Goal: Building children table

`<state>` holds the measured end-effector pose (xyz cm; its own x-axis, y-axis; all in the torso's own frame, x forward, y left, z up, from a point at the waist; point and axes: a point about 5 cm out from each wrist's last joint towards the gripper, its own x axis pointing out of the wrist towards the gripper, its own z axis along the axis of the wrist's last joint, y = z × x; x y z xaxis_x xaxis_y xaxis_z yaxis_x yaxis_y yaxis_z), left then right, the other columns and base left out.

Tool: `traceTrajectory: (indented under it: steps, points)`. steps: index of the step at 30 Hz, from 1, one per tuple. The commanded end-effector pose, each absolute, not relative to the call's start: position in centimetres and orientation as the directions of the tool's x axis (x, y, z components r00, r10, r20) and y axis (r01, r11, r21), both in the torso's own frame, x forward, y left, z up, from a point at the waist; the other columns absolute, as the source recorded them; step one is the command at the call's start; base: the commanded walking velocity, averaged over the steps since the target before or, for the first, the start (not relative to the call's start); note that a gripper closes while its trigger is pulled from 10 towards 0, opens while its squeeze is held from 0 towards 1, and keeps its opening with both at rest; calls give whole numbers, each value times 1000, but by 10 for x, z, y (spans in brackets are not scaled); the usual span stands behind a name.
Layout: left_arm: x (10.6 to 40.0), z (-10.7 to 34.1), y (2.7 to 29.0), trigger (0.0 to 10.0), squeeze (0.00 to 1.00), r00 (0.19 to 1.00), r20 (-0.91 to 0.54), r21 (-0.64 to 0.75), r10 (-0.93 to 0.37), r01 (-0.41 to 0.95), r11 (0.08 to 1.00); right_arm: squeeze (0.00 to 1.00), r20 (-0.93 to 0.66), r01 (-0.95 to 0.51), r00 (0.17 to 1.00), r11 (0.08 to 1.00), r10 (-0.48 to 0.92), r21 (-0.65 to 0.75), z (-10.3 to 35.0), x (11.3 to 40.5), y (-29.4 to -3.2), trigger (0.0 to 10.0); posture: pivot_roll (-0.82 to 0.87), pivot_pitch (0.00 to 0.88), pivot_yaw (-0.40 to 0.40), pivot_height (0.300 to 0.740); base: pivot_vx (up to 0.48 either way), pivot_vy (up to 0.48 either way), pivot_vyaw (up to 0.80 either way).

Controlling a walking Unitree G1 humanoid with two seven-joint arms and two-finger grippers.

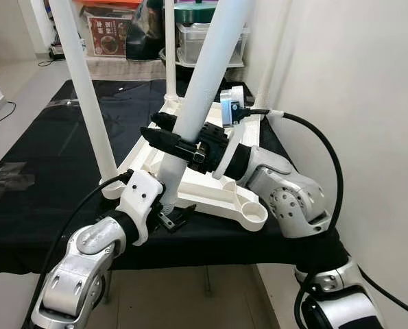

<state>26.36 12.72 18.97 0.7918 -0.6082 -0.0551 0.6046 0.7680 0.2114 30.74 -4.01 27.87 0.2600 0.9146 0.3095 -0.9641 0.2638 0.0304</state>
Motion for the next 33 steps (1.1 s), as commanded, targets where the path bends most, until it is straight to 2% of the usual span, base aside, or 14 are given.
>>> traceTrajectory:
  steps: [1, 2, 3, 4, 16, 17, 18, 20, 21, 22, 23, 24, 31, 33]
  points:
    - [265, 190, 123, 10000, 0, 769, -57, 214, -636, 632, 745, 0, 316, -973, 221, 229, 923, 12, 283, 300, -36, 0, 28, 0, -73, 740, 0, 0, 0]
    - [265, 189, 122, 10000, 0, 767, -57, 203, -639, 636, 745, 0, 317, -974, 217, 225, 923, 12, 283, 300, -36, 0, 28, 0, -73, 740, 0, 0, 0]
    - [264, 189, 120, 4314, 0, 757, -48, 185, -651, 647, 739, 0, 317, -974, 216, 224, 923, 12, 283, 299, -36, 0, 28, 0, -73, 740, 0, 0, 0]
    - [263, 190, 119, 0, 0, 744, -33, 163, -667, 662, 731, 0, 317, -974, 218, 226, 923, 13, 283, 299, -36, 0, 27, 0, -72, 740, 0, 0, 0]
    - [260, 186, 118, 0, 0, 738, -50, 184, -673, 670, 720, 0, 318, -968, 245, 251, 916, 24, 282, 301, -36, 0, 29, 0, -76, 740, 0, 0, 0]
    - [260, 187, 118, 0, 0, 739, -55, 196, -671, 667, 719, 0, 299, -962, 269, 270, 915, 41, 280, 302, -34, 4157, 30, 0, -77, 740, 0, 0, 0]
    - [262, 187, 119, 0, 0, 746, -62, 206, -663, 660, 722, 847, 288, -953, 302, 294, 909, 73, 278, 305, -33, 10000, 31, 0, -77, 740, 0, 0, 0]
    - [262, 187, 119, 0, 0, 746, -62, 206, -663, 660, 722, 847, 288, -953, 302, 294, 909, 73, 278, 305, -33, 10000, 31, 0, -77, 740, 0, 0, 0]
    - [263, 187, 120, 8863, 0, 754, -75, 228, -653, 651, 724, 1000, 281, -943, 332, 318, 900, 97, 277, 307, -32, 10000, 31, 0, -77, 740, 0, 0, 0]
    - [265, 188, 120, 10000, 0, 765, -79, 255, -639, 635, 729, 1000, 265, -924, 382, 363, 885, 120, 275, 311, -31, 10000, 33, 0, -78, 740, 0, 0, 0]
    - [265, 188, 120, 10000, 0, 765, -79, 255, -639, 635, 729, 1000, 265, -924, 382, 363, 885, 120, 275, 311, -31, 10000, 33, 0, -78, 740, 0, 0, 0]
    - [268, 189, 121, 10000, 0, 782, -80, 294, -618, 611, 735, 0, 262, -893, 448, 418, 855, 165, 274, 316, -31, 10000, 30, 0, -78, 740, 0, 0, 0]
    - [270, 188, 121, 10000, 0, 795, -82, 326, -601, 591, 738, 0, 264, -857, 511, 460, 818, 234, 273, 320, -30, 10000, 27, 0, -77, 740, 0, 0, 0]
    - [278, 181, 122, 10000, 0, 841, -99, 374, -532, 528, 763, 0, 246, -766, 611, 484, 752, 424, 269, 324, -21, 10000, 22, 0, -73, 740, 0, 0, 0]
